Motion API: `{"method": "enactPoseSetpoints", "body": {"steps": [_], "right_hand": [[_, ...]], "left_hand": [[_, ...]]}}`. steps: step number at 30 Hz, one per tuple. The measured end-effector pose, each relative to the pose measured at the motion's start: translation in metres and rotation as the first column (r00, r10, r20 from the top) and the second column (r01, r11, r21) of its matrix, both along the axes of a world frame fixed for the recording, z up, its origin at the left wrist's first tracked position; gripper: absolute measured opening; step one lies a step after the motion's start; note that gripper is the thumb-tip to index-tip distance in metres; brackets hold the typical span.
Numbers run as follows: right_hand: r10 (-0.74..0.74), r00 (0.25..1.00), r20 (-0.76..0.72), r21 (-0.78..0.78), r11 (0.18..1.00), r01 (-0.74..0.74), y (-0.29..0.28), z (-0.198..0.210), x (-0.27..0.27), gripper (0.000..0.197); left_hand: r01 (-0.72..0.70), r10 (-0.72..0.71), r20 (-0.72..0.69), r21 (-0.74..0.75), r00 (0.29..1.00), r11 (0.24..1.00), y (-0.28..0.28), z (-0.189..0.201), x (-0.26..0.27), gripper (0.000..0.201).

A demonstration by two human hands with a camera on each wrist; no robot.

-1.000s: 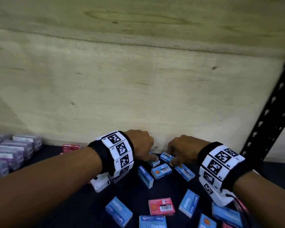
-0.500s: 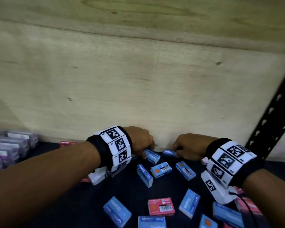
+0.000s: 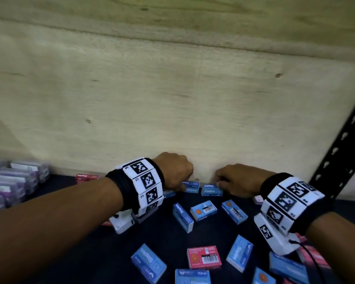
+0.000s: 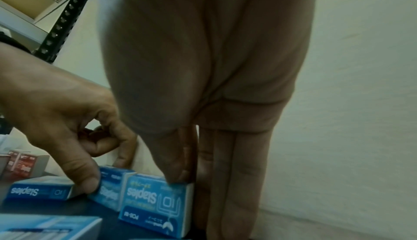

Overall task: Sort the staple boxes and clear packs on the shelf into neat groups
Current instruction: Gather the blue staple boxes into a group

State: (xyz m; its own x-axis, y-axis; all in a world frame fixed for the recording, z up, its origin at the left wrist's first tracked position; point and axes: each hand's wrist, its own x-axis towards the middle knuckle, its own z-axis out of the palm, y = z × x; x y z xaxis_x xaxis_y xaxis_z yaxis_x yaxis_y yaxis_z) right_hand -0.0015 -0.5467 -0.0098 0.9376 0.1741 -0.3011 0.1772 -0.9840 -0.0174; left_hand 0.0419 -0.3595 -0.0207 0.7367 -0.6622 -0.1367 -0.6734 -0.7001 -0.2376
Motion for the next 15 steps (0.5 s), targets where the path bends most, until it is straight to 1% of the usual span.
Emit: {"method": "enactPoseSetpoints", "body": {"steps": [3, 5, 9, 12, 15], "right_hand": [[-0.020, 1.000, -0.024, 0.050, 0.999, 0.021, 0.002, 0.000, -0.002, 0.021], [-0.003, 1.000, -0.023, 0.024, 1.000, 0.003, 0.002, 0.000, -0.002, 0.023], [-0.014, 1.000, 0.022, 0.022, 1.000, 0.013, 0.002, 0.001, -0.002, 0.016], [-0.030, 0.999, 0.044, 0.045, 0.999, 0.028, -0.001, 0.006, -0.005, 0.018], [-0.027, 0.998, 0.060, 0.035, 0.999, 0.025, -0.004, 0.013, -0.007, 0.025]], "left_hand": [[-0.017, 0.017, 0.001, 0.006, 1.000, 1.000, 0.002, -0.002, 0.000, 0.035], [-0.030, 0.030, 0.002, 0.020, 1.000, 0.999, 0.004, -0.002, -0.001, 0.034], [-0.055, 0.055, -0.004, 0.032, 0.998, 0.998, 0.010, -0.002, -0.001, 0.033], [-0.085, 0.085, -0.017, 0.033, 0.996, 0.996, 0.015, -0.002, 0.000, 0.038], [-0.132, 0.132, -0.036, 0.011, 0.991, 0.991, 0.021, -0.001, -0.002, 0.045]]}}
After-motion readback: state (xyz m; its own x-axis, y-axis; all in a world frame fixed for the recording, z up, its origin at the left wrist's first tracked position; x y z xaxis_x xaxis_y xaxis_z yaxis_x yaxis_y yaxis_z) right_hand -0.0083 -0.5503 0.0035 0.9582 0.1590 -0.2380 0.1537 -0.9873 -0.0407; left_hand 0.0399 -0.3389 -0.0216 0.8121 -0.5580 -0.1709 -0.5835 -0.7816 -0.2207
